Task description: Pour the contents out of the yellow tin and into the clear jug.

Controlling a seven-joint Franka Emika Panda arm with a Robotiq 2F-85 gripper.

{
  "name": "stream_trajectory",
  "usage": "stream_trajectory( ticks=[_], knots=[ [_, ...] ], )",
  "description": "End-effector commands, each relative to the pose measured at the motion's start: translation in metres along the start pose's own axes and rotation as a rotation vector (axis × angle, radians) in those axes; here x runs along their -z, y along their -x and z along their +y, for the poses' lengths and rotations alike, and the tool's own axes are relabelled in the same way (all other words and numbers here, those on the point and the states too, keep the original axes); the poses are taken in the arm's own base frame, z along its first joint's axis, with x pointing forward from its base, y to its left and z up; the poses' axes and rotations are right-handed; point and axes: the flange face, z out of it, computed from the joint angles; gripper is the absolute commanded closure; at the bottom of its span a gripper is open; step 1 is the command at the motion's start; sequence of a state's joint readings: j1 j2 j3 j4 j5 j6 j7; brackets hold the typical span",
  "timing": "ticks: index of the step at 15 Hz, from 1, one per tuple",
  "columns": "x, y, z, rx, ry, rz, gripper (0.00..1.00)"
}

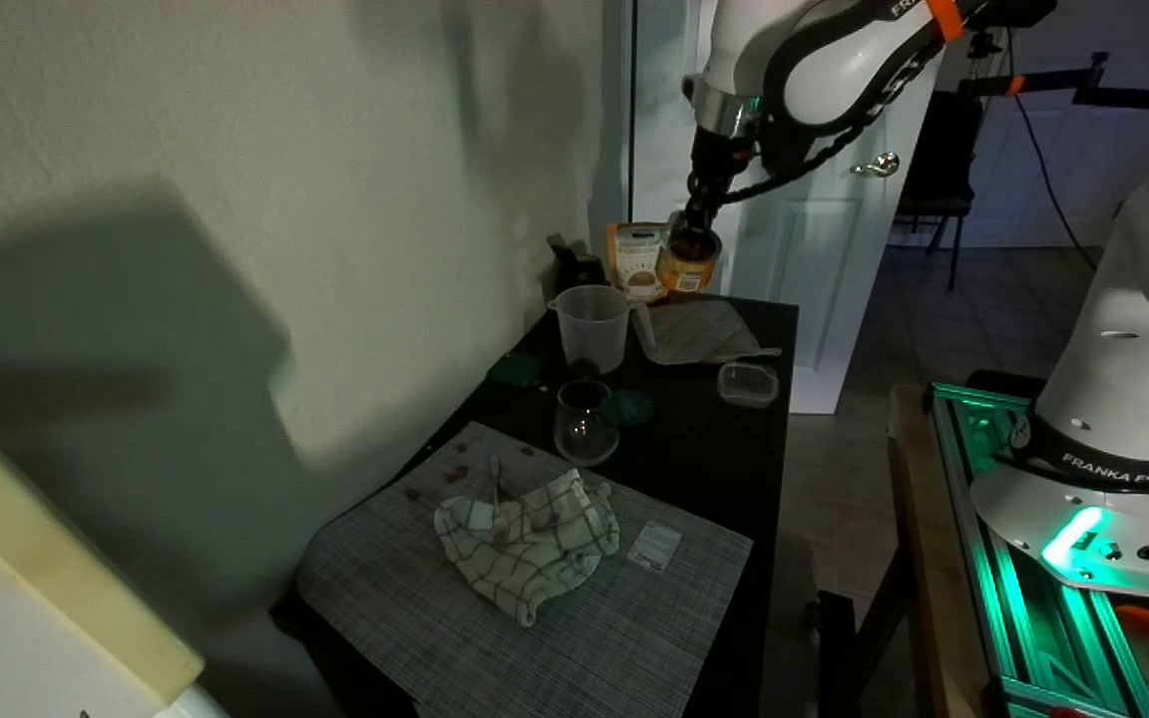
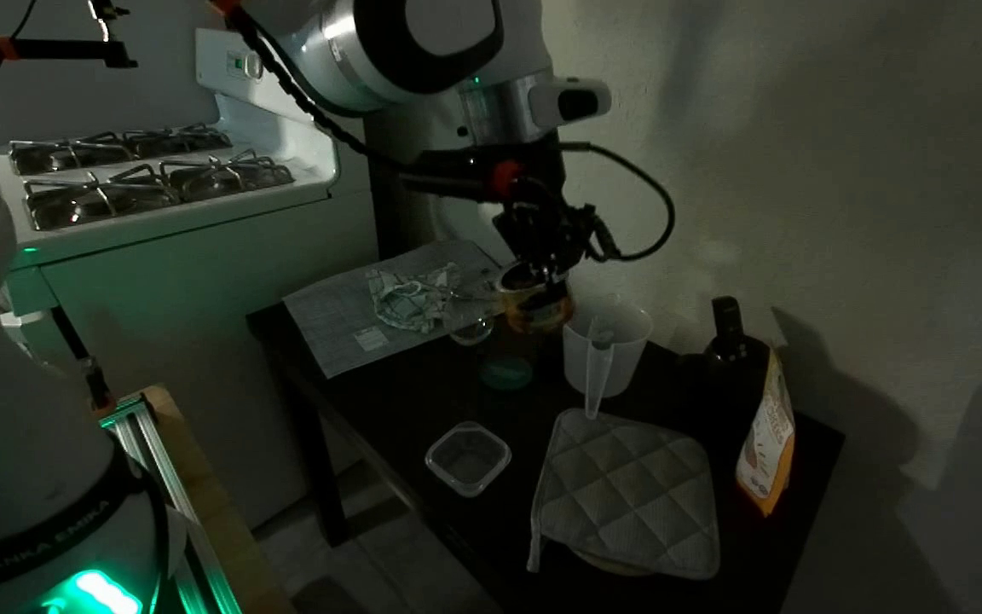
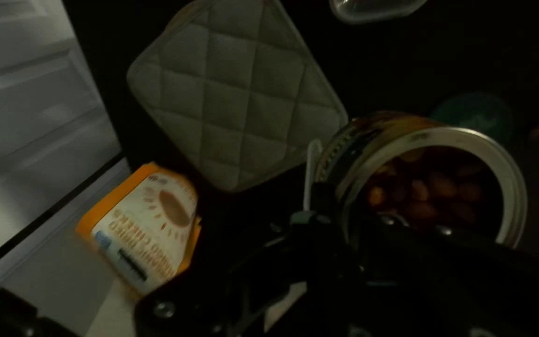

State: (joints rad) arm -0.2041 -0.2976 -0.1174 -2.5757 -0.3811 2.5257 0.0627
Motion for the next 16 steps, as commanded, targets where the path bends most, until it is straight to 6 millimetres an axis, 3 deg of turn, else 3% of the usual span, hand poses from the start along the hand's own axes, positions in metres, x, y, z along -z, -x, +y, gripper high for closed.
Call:
stream_trajectory(
  ticks=[1, 3, 6, 8, 9, 12, 13, 16],
  knots=[
    [0.025, -0.027, 0.0, -0.118, 0.072, 0.139, 0.97],
    [0.021, -0.048, -0.001, -0.19, 0.101, 0.211, 0.97],
    [0.018, -0.067, 0.018, -0.292, 0.218, 0.234, 0.97],
    [-0.003, -0.065, 0.019, -0.355, 0.256, 0.17, 0.97],
    [0.013, -0.06, 0.019, -0.303, 0.222, 0.208, 0.89],
    [-0.006, -0.062, 0.021, -0.34, 0.234, 0.163, 0.89],
    [-0.007, -0.063, 0.019, -0.341, 0.232, 0.162, 0.97],
    [0.0, -0.069, 0.017, -0.452, 0.389, 0.183, 0.97]
  ],
)
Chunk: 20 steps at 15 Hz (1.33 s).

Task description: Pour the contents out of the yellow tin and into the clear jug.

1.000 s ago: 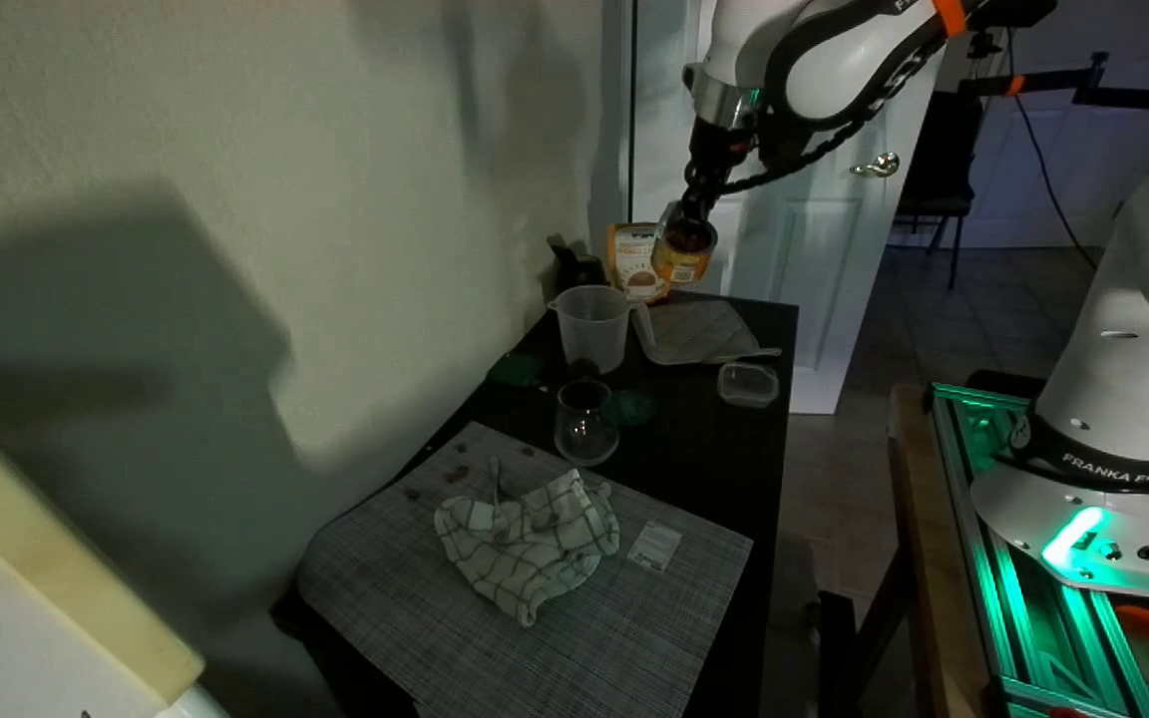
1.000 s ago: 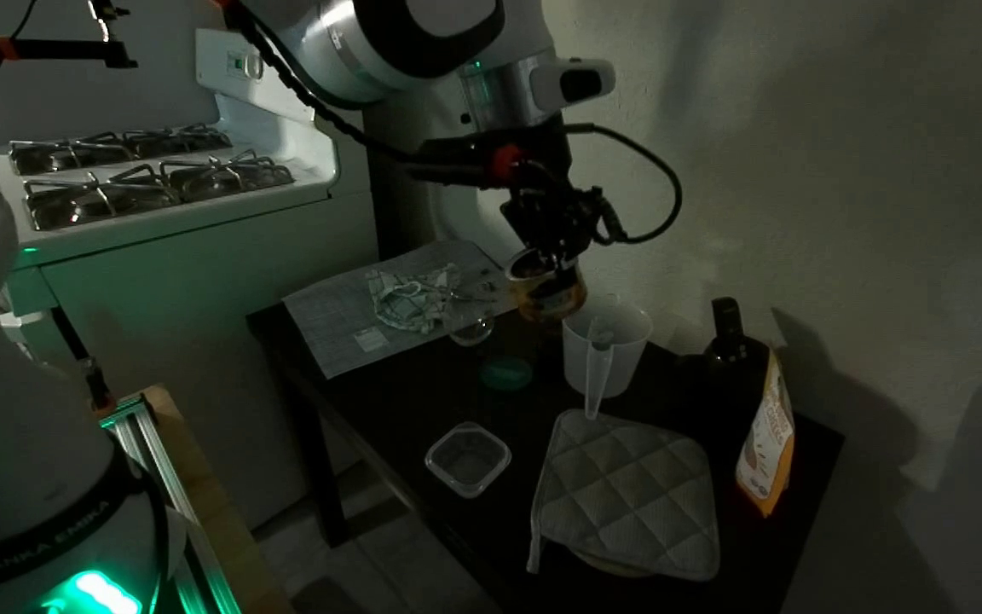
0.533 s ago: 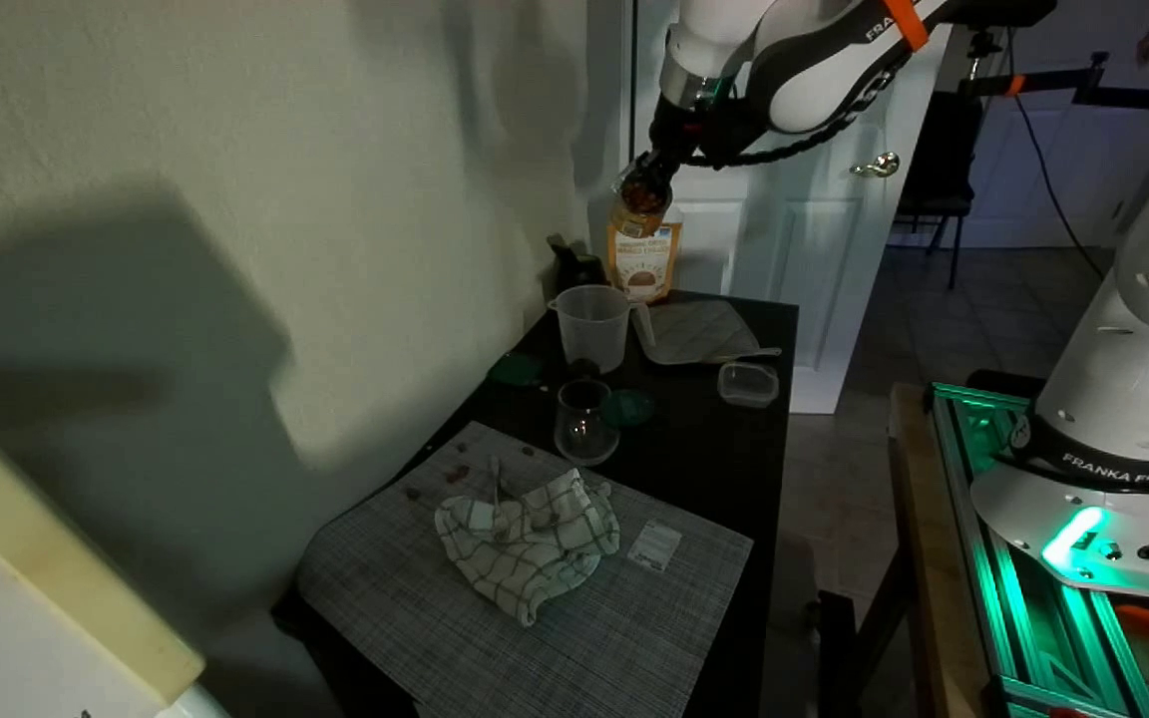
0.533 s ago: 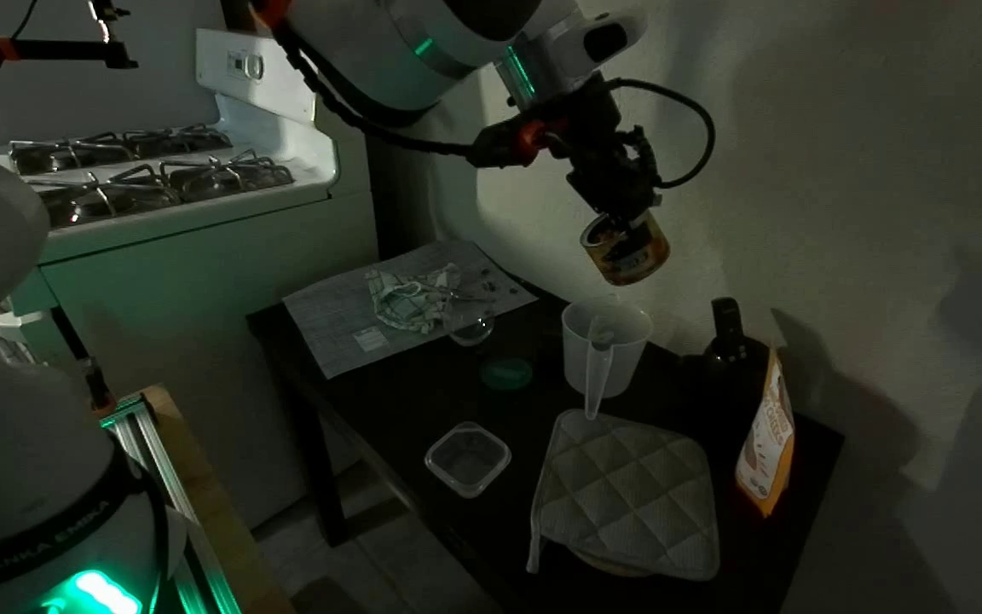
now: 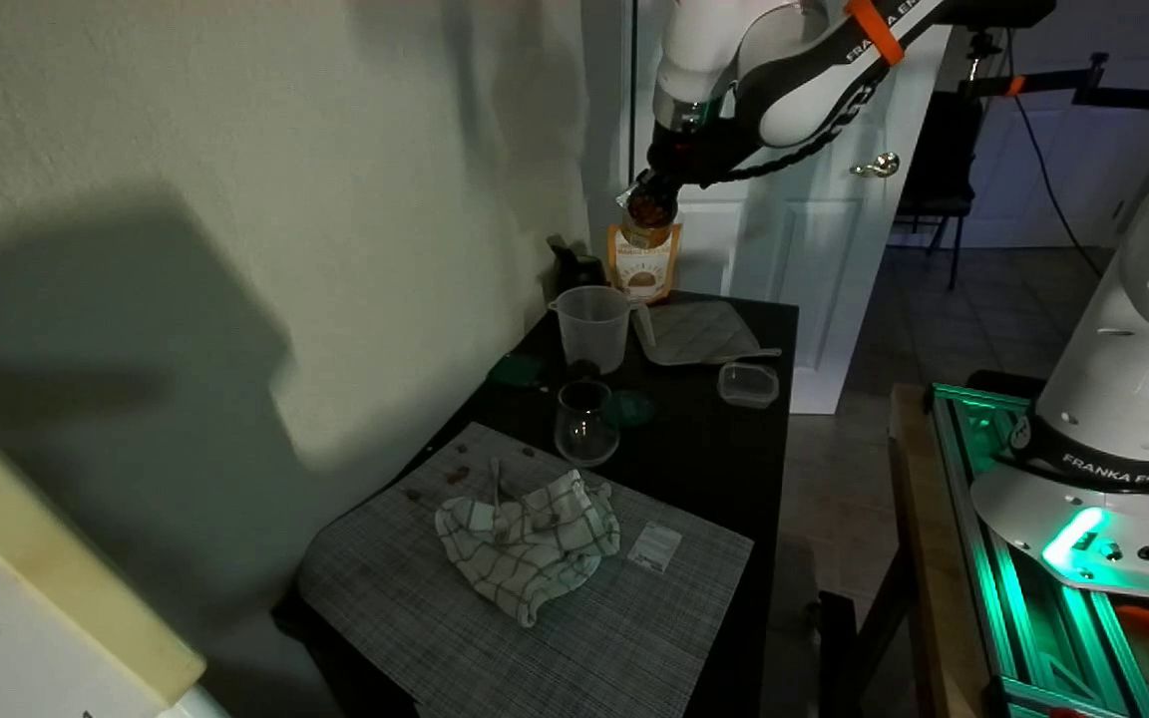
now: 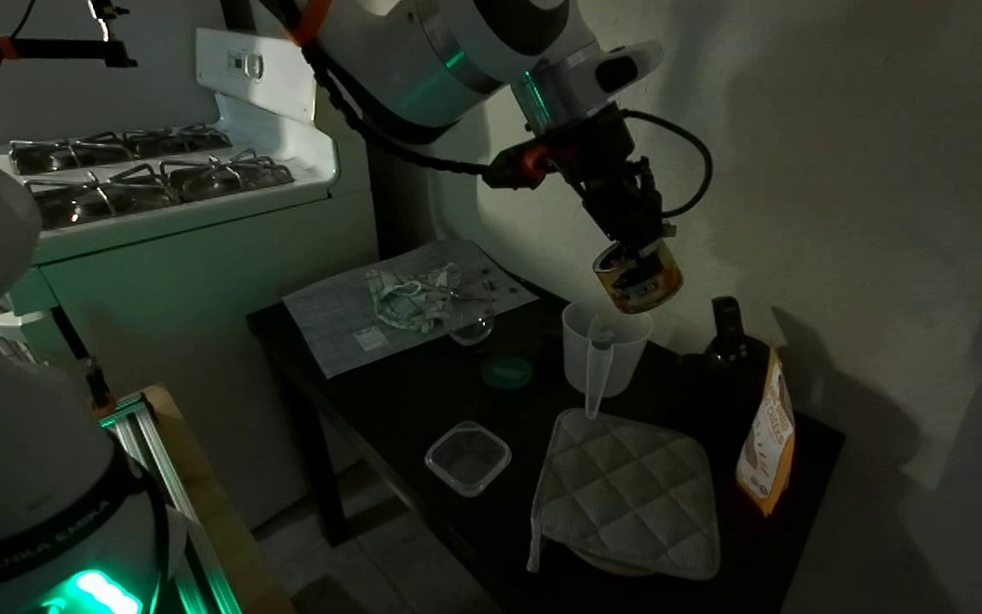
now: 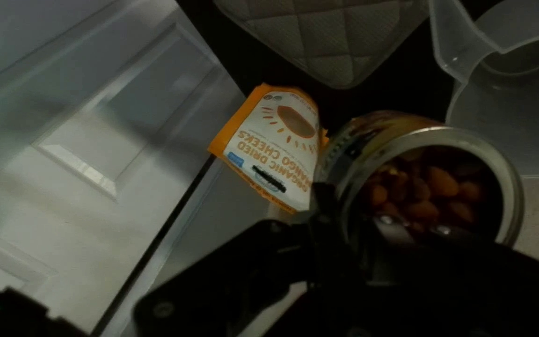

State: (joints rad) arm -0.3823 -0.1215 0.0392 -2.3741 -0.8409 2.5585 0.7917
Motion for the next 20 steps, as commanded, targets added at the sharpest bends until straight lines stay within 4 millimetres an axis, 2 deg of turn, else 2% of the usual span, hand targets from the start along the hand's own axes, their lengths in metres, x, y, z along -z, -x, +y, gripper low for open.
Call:
stream_trajectory(
  ticks=[1, 4, 7, 12, 15, 20],
  knots=[
    [0.008, -0.009, -0.006, -0.11, 0.169, 0.046, 0.97],
    [0.014, -0.007, -0.027, -0.15, 0.303, 0.069, 0.97],
    [0.019, -0.003, -0.058, -0.159, 0.41, 0.121, 0.97],
    [0.012, -0.007, -0.104, -0.056, 0.439, 0.248, 0.97],
    [0.006, -0.013, -0.121, 0.031, 0.482, 0.357, 0.97],
    [0.001, -0.008, -0.136, 0.186, 0.55, 0.526, 0.97]
  ],
)
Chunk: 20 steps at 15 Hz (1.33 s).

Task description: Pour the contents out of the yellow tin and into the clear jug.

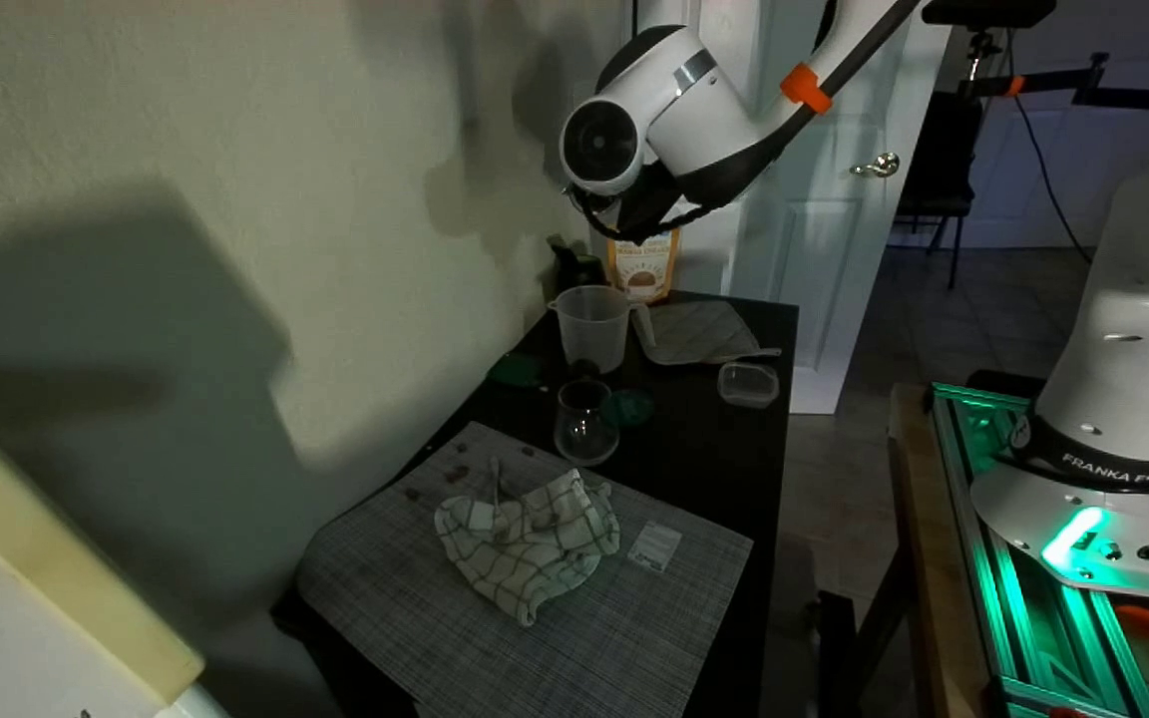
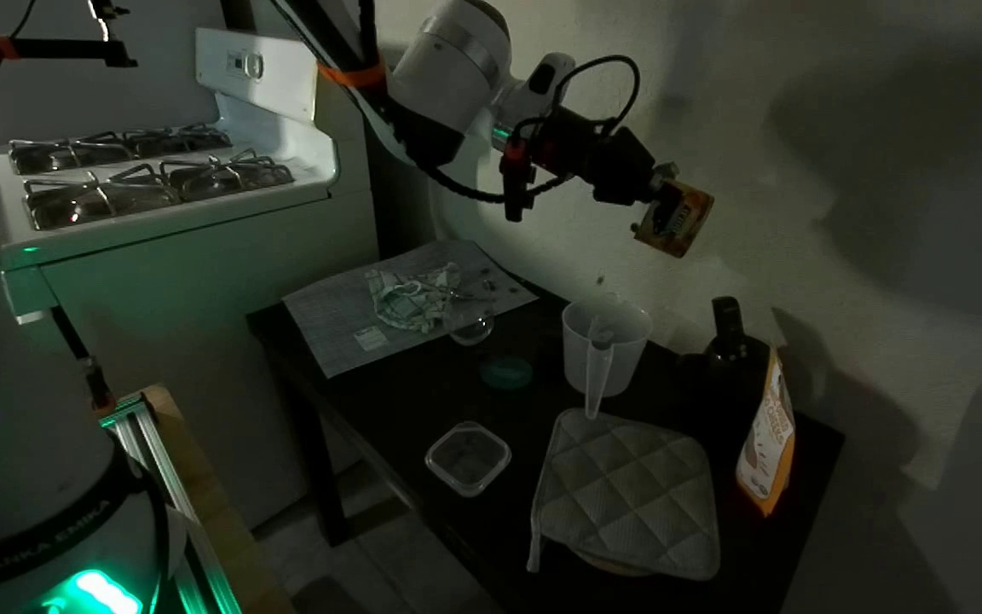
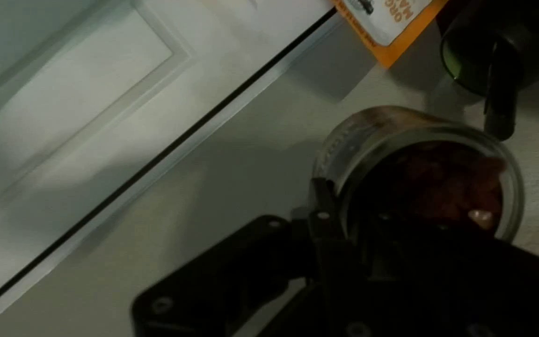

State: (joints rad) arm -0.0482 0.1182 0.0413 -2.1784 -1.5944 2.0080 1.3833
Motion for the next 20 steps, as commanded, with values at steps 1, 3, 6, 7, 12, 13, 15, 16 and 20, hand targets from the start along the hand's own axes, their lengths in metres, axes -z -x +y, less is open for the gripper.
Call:
stream_trajectory(
  ticks=[1, 3, 6, 7, 12, 13, 15, 16, 20],
  knots=[
    [0.008, 0.003, -0.009, 0.022, 0.044, 0.129, 0.97],
    [0.011, 0.006, -0.013, 0.048, 0.054, 0.164, 0.97],
    [-0.001, 0.007, -0.008, 0.041, 0.015, 0.061, 0.97],
    [-0.008, 0.008, -0.003, 0.028, -0.001, 0.007, 0.97],
    [-0.052, 0.016, 0.029, -0.055, -0.188, -0.207, 0.97],
    [-0.057, 0.017, 0.038, -0.078, -0.229, -0.243, 0.97],
    [-0.06, 0.011, 0.061, -0.135, -0.313, -0.303, 0.97],
    [-0.056, 0.011, 0.068, -0.162, -0.368, -0.332, 0.97],
    [-0.009, 0.012, 0.084, -0.095, -0.574, -0.364, 0.97]
  ],
)
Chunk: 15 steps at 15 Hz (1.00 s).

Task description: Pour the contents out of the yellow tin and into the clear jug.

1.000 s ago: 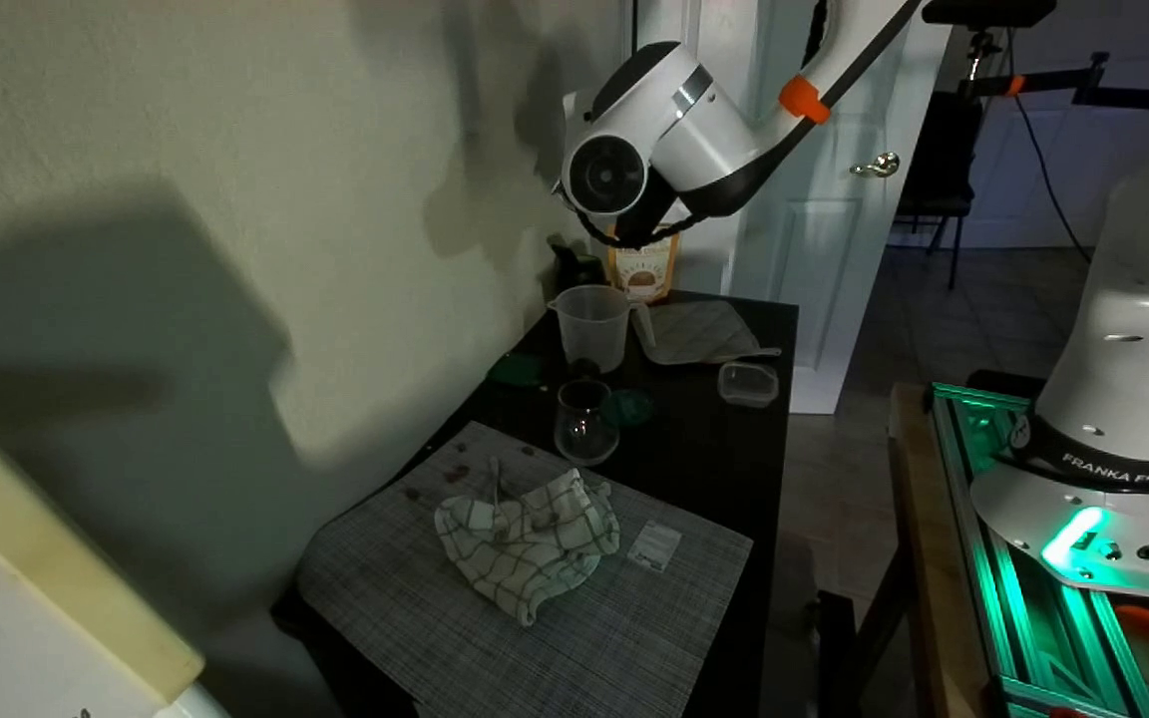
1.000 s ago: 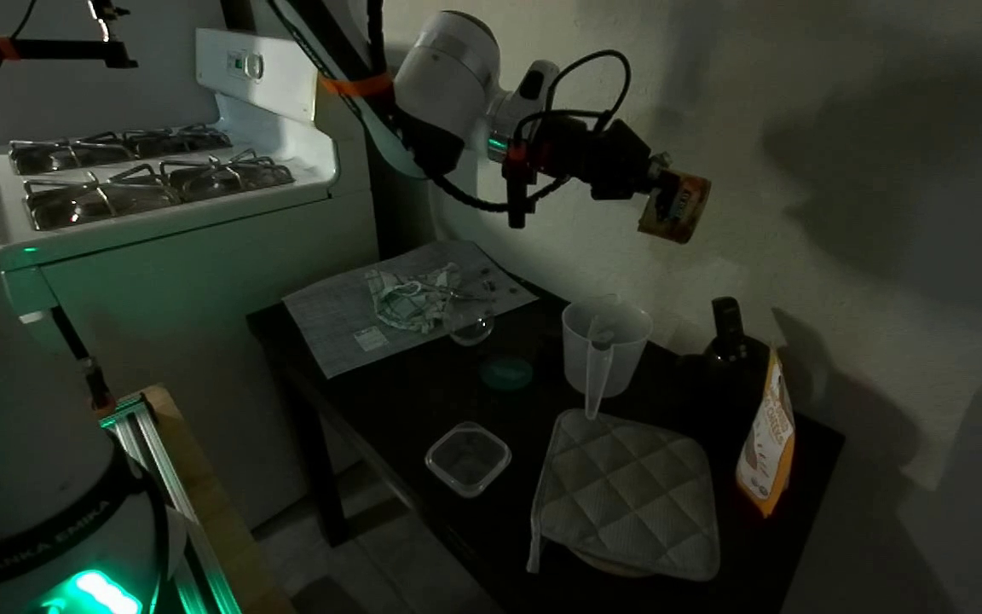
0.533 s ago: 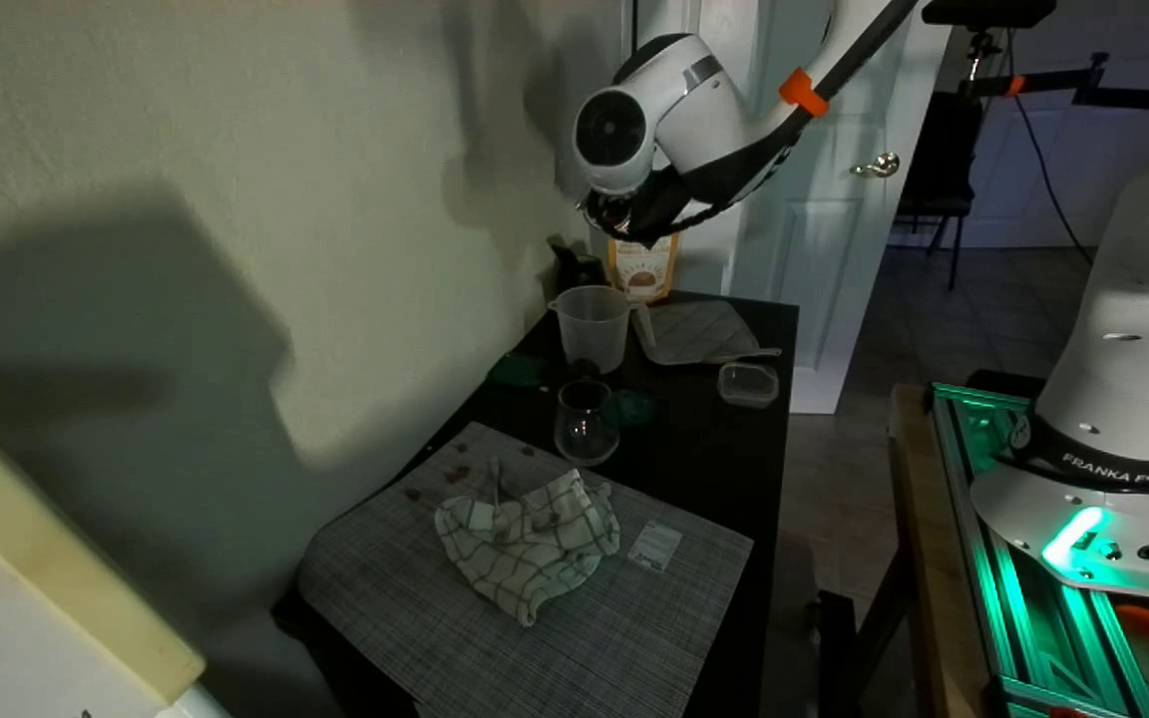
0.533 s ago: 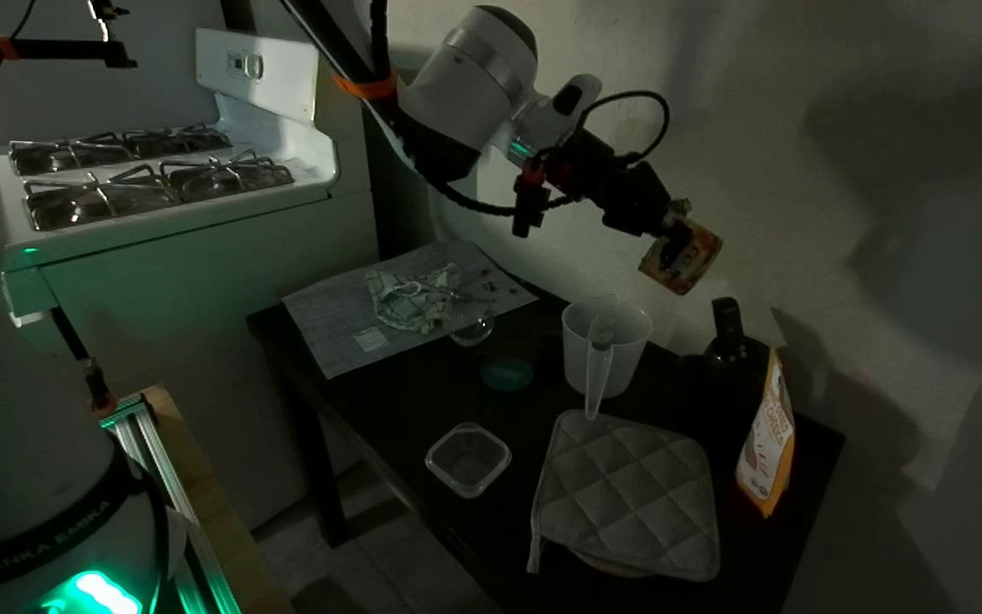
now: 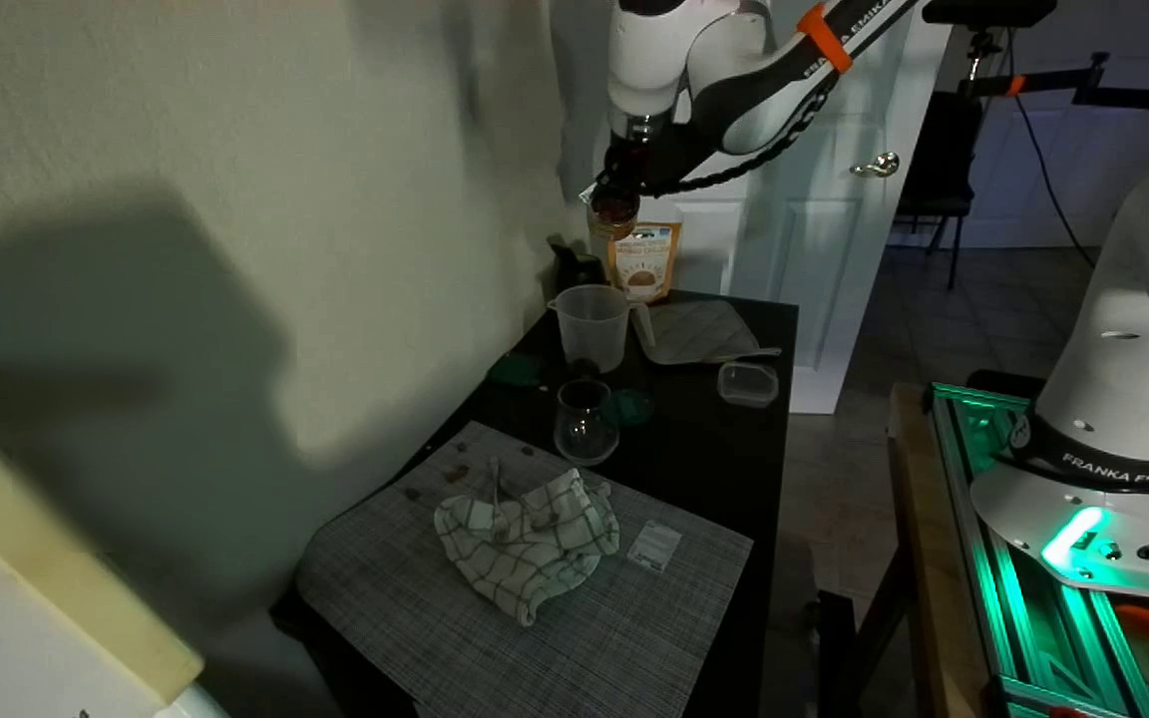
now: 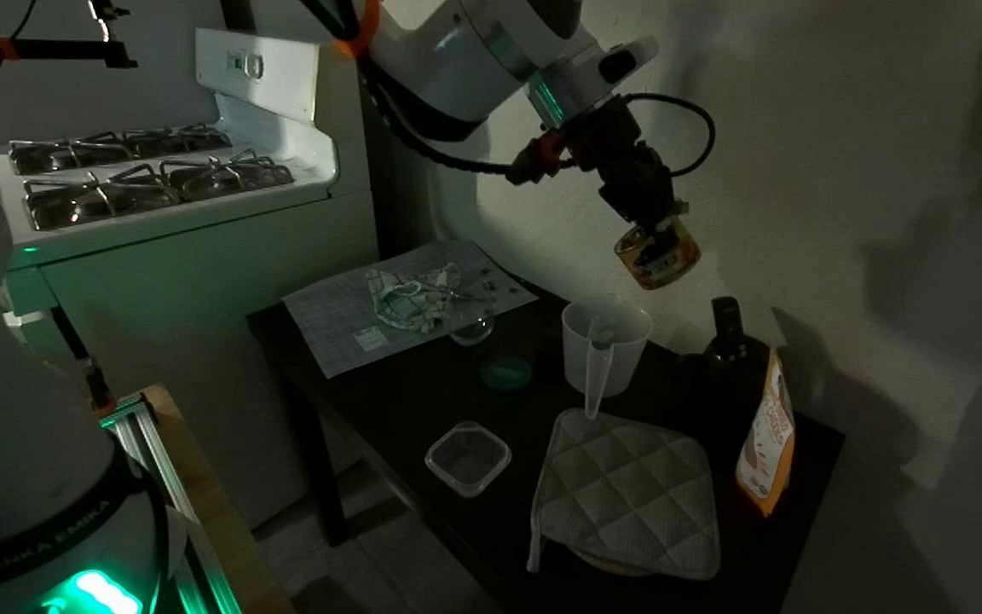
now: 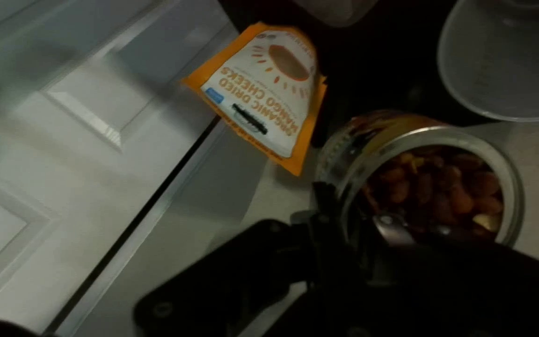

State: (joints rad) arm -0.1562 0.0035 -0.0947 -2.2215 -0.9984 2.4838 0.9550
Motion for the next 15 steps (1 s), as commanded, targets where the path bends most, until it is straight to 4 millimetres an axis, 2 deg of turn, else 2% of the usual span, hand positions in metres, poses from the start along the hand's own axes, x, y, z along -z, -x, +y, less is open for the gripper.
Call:
stream_trajectory(
  ticks=[1, 4, 7, 9, 10, 11, 14, 15],
  knots=[
    [0.045, 0.027, 0.003, 0.104, -0.135, -0.058, 0.97],
    [0.062, 0.049, 0.005, 0.265, -0.157, -0.121, 0.97],
    [0.065, 0.074, 0.01, 0.444, -0.079, -0.156, 0.97],
    [0.071, 0.09, 0.006, 0.56, -0.073, -0.136, 0.97],
    [0.075, 0.093, 0.004, 0.599, -0.068, -0.102, 0.97],
    [0.062, 0.078, 0.001, 0.52, -0.078, -0.146, 0.89],
    [0.069, 0.088, -0.001, 0.574, -0.067, -0.127, 0.89],
    [0.066, 0.096, -0.01, 0.627, -0.081, -0.117, 0.97]
  ],
)
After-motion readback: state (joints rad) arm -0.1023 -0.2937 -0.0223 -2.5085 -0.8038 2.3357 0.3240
